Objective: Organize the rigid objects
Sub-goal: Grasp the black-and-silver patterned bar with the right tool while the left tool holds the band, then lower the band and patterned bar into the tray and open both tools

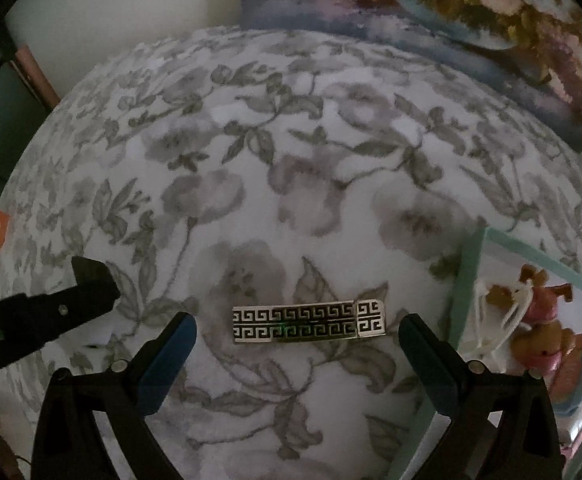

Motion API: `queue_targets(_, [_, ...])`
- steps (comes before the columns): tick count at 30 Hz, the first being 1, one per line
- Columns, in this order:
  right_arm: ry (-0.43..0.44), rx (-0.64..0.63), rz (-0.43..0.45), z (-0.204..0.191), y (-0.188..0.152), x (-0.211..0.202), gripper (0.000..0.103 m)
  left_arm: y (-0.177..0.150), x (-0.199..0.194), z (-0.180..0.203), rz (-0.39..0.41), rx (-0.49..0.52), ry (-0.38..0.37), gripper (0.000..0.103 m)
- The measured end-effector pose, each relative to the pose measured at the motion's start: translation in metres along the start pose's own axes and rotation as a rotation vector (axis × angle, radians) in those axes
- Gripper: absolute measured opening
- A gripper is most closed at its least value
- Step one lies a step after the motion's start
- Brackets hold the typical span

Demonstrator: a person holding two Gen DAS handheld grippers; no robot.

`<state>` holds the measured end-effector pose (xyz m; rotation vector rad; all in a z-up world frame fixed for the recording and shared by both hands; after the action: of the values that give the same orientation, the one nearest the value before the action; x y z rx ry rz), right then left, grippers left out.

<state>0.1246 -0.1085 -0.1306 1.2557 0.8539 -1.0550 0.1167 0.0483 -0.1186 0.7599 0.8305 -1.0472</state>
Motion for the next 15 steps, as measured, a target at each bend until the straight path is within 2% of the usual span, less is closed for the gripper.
queue_targets(2, [0.000,0.002,-0.008,0.000,-0.001,0.005,0.100,0.000,0.002,-0.001,-0.005,-0.004,0.002,0.052])
queue_targets(7, [-0.004,0.009,-0.017,0.001,-0.003,0.014,0.084,0.000,0.004,-0.003,-0.010,-0.010,0.007,0.052])
queue_targets(15, [0.047,0.075,-0.025,0.020,-0.004,0.004,0.084,-0.003,0.001,0.009,-0.002,0.029,0.008,0.052])
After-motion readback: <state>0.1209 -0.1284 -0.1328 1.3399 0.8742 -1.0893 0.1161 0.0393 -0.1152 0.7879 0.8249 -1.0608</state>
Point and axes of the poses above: each gripper's, at about its wrist camera, not at the fingertips, and x roughly the way its jaws point, z to its right, y to its top, the point moved 3 cm from there along x, roughly the way its jaws point, and after that the axes turned 12 degrees about -y, right-handed, at the moved point
